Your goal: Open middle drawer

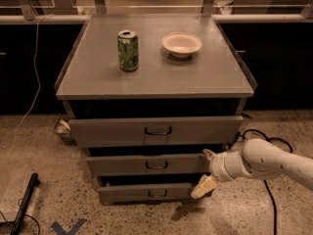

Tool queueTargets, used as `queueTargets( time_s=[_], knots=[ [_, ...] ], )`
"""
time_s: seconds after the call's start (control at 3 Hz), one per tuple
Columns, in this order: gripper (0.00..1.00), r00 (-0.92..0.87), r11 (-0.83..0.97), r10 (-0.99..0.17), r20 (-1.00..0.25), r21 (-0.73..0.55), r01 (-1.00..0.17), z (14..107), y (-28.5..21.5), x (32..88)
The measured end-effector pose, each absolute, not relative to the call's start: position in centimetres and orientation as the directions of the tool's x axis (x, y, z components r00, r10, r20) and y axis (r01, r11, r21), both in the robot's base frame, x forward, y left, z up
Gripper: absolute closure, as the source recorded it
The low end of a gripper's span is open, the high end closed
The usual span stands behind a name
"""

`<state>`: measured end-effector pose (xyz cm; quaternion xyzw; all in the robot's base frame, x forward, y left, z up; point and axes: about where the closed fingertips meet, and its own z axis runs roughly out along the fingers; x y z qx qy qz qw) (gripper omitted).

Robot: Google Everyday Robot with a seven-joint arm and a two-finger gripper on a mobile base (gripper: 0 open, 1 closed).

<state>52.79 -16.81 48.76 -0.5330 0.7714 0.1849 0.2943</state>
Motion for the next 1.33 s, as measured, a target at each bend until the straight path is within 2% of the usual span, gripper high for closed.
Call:
queueTargets(
  time_s=[1.33],
  knots=[
    [0.0,-0.196,0.322,-0.726,-0.659,-0.075,-0.944,45.7,-13.8,57.1]
  ],
)
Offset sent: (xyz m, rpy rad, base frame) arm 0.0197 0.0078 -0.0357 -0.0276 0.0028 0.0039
